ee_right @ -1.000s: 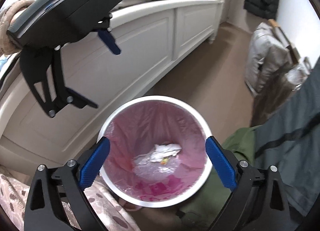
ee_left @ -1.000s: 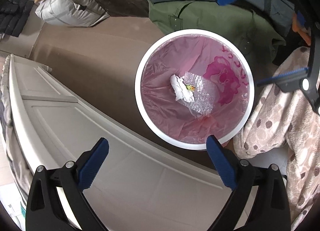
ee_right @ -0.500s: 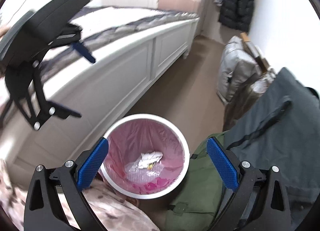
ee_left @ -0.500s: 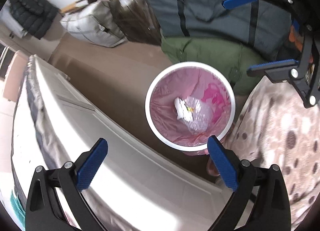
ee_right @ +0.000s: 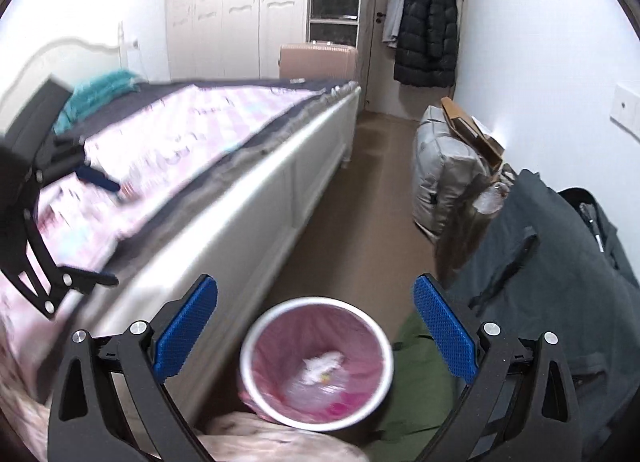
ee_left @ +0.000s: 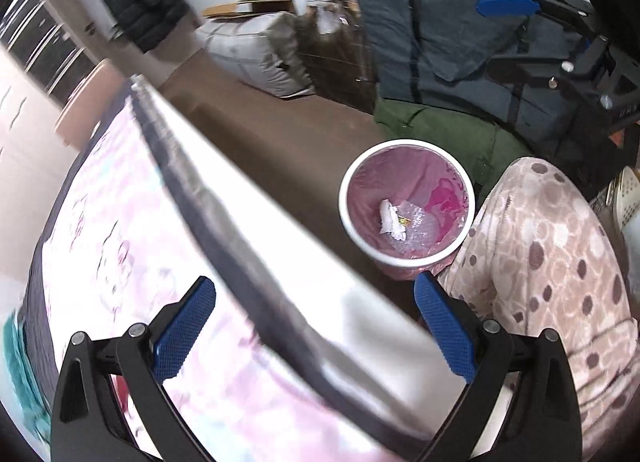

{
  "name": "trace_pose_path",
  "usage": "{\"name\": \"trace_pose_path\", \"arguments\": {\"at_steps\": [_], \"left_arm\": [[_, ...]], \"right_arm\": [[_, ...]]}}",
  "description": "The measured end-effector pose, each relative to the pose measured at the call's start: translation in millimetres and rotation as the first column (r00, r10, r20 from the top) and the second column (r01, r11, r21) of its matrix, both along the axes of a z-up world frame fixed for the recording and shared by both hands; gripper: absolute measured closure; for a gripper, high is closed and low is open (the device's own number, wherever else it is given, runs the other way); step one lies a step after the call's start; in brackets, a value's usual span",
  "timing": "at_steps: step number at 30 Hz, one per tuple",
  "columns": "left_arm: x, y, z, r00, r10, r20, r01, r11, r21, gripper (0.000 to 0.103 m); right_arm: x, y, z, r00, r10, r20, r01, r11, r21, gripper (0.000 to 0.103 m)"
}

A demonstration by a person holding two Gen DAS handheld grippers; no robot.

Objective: Collect trash
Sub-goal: 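Withdraw both open tools from above the bin back over the bed, then grasp the red strap with the left tool while the right tool grasps the clear tag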

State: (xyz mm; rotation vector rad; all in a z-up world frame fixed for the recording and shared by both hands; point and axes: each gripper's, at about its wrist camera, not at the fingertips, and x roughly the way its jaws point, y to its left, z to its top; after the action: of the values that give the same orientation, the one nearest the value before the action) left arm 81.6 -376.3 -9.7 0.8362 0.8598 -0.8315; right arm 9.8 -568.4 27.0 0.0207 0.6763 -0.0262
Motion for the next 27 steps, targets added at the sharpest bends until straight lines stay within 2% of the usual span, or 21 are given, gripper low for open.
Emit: {"name": "trace_pose_path", "arguments": {"at_steps": [4,8,12,19,21,25,27], "left_arm": [[5.3,38.3,13.2,0.998,0.07,0.005,-0.07,0.997,-0.011,0.005],[11.9,80.4,25.1,0.99,0.139,0.007,-0.139,0.99,-0.027,0.005],[18.5,125.1,31.7,0.978,0.21,0.01,-0.21,0.977,-0.033,0.005],[33.6,217.9,22.4,0.921,0.39,-0.005,-0.389,0.92,-0.037,0.005],[37.8,243.1,15.8,0.899,0.437,-0.02,-0.437,0.898,-0.045,0.005],[43.9,291.2,-3.3,0.861,0.508,-0.042,-0.509,0.859,-0.047,0.005],[46.6,308.7,-12.2,0.843,0.535,-0.054,-0.537,0.843,-0.041,0.005]], "right_arm": [[6.5,20.5,15.2,1.0,0.01,0.03,-0.01,1.0,0.02,0.007],[20.5,51.9,26.9,0.997,0.067,0.037,-0.068,0.997,0.042,0.007],[36.1,94.9,35.1,0.992,0.124,0.022,-0.124,0.992,-0.008,0.007],[51.7,190.5,43.1,0.979,0.196,0.057,-0.183,0.966,-0.184,0.007],[59.6,209.3,43.0,0.973,0.222,0.057,-0.209,0.962,-0.178,0.007],[73.1,246.5,45.5,0.949,0.309,0.057,-0.304,0.949,-0.077,0.007],[78.3,258.8,45.1,0.941,0.333,0.06,-0.329,0.942,-0.067,0.007]]}}
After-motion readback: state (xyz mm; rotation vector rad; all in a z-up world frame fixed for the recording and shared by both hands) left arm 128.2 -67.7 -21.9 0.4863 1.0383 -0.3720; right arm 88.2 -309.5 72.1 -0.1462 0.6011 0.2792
